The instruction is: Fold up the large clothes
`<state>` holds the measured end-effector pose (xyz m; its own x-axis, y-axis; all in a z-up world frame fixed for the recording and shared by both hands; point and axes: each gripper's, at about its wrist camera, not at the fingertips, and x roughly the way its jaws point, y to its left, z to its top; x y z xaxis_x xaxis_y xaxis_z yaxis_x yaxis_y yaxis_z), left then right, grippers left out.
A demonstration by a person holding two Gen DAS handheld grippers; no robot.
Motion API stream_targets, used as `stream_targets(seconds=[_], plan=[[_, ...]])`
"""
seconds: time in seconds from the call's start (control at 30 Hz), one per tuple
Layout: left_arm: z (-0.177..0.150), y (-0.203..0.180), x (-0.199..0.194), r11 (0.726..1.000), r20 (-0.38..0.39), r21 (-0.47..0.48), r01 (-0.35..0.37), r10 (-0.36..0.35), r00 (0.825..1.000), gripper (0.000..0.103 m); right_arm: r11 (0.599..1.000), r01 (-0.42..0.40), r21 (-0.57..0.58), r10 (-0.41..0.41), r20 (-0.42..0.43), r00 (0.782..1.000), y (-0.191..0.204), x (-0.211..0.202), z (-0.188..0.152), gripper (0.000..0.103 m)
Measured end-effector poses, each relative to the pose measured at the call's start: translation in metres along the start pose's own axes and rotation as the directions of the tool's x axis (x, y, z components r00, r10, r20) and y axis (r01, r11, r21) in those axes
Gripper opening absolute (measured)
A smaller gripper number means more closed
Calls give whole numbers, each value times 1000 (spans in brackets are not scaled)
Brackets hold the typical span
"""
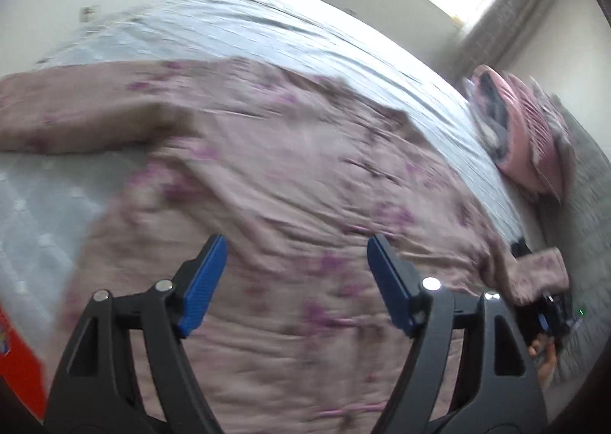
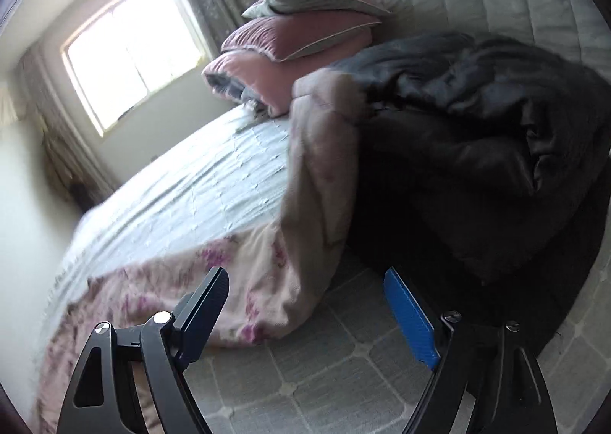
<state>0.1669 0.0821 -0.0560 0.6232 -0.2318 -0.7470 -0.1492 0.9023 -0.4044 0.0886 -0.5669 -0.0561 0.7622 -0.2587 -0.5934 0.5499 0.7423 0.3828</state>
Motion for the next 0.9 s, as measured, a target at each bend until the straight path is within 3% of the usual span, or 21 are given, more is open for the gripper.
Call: stream_targets(seconds=[0.17,0.23,0.3,0.37,0.47,0.53,0.6,0.73,0.83,0.9], plan=[[-6,-70,69,989,-112,101,110,-99,989,76,998,-54,40,53,25,998,-19,25,6,81],[-22,-88,95,979,-160,145,143,-120,980,76,999,-33,3,33,36,999,-17,33,8,68],[-43,-97,111,962,-221,200,183,-138,966,76,1000,-9,-10,10,25,1000,-17,46,10,45],[-60,-99,129,958,-271,237,163,-96,958,76,1000,-12,9,12,23,1000,-21,53,13,40],[-60,-98,124,947,-240,281,154,-86,967,76,999,-34,-33,35,38,999,-8,52,18,16],[-52,-87,117,954,-216,256,158,-103,971,76,994,-42,-103,50,67,997,8,41,26,13],[-44,-72,114,962,-216,205,182,-137,967,76,978,43,-206,-18,123,992,30,20,42,12],[-36,-58,111,964,-221,113,239,-210,952,76,966,91,-243,-37,217,975,56,-32,93,12],[-42,-66,112,967,-196,141,212,-182,963,76,953,145,-265,-92,202,975,71,-36,106,12],[-49,-75,119,964,-204,181,195,-157,966,76,944,197,-266,-161,152,975,79,-11,101,12]])
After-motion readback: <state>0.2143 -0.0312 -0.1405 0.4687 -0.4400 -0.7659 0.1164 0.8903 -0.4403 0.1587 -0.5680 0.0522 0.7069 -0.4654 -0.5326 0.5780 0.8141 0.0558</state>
